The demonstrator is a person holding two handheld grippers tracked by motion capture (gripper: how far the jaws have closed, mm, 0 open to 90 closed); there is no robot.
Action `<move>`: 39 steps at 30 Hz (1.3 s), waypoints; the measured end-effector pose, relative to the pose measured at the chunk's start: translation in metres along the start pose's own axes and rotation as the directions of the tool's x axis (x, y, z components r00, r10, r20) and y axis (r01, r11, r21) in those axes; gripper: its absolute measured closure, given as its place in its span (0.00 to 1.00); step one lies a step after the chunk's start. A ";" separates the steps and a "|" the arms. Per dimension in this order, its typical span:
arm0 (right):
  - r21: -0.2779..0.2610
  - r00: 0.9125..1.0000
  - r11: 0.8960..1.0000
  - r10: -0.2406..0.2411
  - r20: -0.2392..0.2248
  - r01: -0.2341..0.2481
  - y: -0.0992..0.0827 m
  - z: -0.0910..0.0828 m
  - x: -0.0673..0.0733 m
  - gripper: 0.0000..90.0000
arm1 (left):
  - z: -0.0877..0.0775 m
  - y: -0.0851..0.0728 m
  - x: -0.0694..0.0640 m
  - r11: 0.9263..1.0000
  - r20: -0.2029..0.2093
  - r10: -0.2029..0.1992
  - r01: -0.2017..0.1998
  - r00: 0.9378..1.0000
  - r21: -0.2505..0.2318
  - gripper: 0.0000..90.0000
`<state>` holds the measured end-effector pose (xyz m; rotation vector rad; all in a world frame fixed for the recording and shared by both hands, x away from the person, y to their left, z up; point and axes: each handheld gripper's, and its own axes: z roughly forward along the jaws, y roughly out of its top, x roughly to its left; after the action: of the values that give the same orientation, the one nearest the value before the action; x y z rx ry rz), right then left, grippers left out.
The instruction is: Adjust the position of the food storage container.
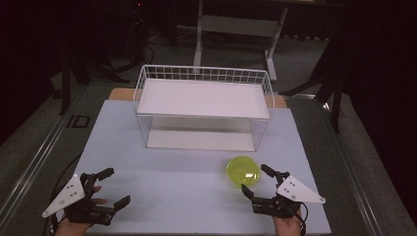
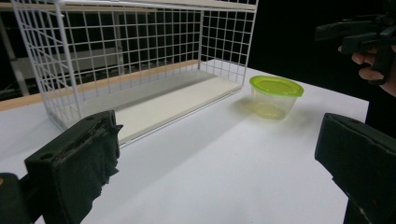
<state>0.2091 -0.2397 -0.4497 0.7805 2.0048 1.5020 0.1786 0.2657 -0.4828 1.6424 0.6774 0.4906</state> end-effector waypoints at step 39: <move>0.243 0.969 0.961 0.074 0.238 -0.133 -0.026 0.026 -0.068 0.56 | 0.009 -0.005 -0.005 1.000 0.025 0.004 -0.005 1.000 0.022 0.01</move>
<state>0.2720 -0.2762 -0.4770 1.1269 2.0324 1.1574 0.1802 0.2558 -0.4888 1.6682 0.6625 0.4665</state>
